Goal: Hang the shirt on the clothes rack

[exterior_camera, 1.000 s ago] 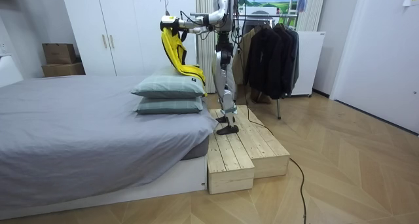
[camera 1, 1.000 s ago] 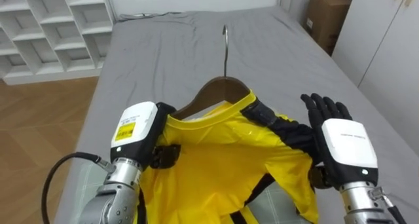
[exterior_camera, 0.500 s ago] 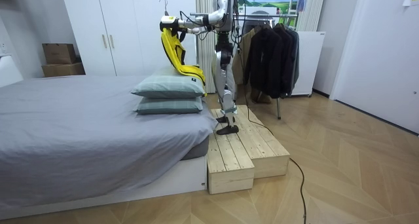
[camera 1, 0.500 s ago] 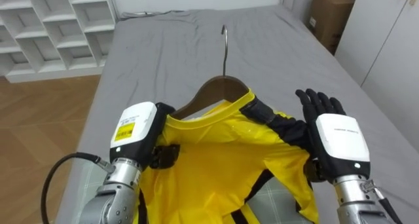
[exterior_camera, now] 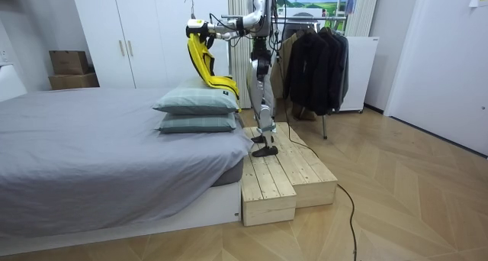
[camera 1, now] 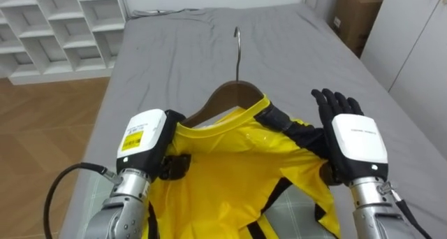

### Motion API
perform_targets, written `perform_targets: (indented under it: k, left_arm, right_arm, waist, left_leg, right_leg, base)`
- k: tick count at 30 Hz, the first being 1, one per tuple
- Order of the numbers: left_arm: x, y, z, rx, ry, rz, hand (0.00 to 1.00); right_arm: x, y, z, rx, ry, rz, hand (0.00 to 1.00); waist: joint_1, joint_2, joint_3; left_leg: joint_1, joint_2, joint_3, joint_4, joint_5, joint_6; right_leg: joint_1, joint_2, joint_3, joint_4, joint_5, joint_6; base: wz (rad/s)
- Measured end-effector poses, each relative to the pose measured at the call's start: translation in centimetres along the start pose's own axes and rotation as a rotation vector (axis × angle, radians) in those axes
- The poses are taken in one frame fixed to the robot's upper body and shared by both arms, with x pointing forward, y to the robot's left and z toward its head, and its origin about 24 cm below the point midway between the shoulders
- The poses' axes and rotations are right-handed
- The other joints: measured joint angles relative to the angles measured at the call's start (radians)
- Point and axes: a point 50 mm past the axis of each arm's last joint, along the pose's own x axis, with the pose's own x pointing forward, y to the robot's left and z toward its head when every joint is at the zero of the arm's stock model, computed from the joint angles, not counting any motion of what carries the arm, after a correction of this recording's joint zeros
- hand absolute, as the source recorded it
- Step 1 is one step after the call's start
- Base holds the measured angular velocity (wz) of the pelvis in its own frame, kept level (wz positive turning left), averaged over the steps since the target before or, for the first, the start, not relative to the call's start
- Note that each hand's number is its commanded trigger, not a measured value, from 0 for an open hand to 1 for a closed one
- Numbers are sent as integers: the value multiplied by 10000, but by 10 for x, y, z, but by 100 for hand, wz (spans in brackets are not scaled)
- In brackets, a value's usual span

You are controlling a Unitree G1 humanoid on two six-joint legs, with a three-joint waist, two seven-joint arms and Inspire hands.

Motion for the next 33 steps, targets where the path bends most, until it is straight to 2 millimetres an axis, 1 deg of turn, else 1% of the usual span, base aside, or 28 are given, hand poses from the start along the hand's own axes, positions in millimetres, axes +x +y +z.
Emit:
perform_targets:
  k: [9, 17, 22, 26, 29, 33]
  left_arm:
    - [0, -1, 1, -49, -9, 5, 100]
    - [0, 0, 1, -4, -6, 14, 100]
    - [0, 0, 1, 66, -18, -2, 100]
    - [1, -1, 2, 252, -68, -129, 100]
    - [1, -2, 2, 429, -51, -277, 100]
    - [1, -3, 2, 461, 64, -332, 100]
  right_arm:
    - [4, 0, 2, 45, -68, -18, 0]
    - [8, 0, 6, 48, -144, -55, 0]
    - [8, 1, 6, 23, -131, 81, 0]
    - [7, 3, 6, -60, -45, 385, 0]
    - [8, 7, 9, -104, -110, 854, 0]
    - [11, 7, 10, -174, -141, 1249, 0]
  waist:
    - [28, 0, 4]
    - [76, -51, 43]
    - [137, -150, 103]
    - [299, -177, 89]
    - [332, -214, 66]
    - [395, -271, 49]
  left_leg:
    - [74, -6, -57, -43, 0, 0]
    - [79, -13, -77, -104, 0, 0]
    - [60, -12, -80, -108, 0, 0]
    - [65, -18, -81, -107, 0, 0]
    - [83, -10, -134, -108, 0, 0]
    - [93, -16, -410, -110, 0, 0]
  right_leg:
    - [56, 20, 6, -13, 0, 0]
    - [123, 30, -20, -154, 0, 0]
    - [113, 27, -46, -157, 0, 1]
    - [109, 15, -49, -155, 1, 2]
    - [117, 27, -70, -131, 1, 2]
    - [134, 41, -105, -122, 1, 2]
  base:
    - [0]
    - [1]
    - [0]
    - [0]
    - [1]
    - [2]
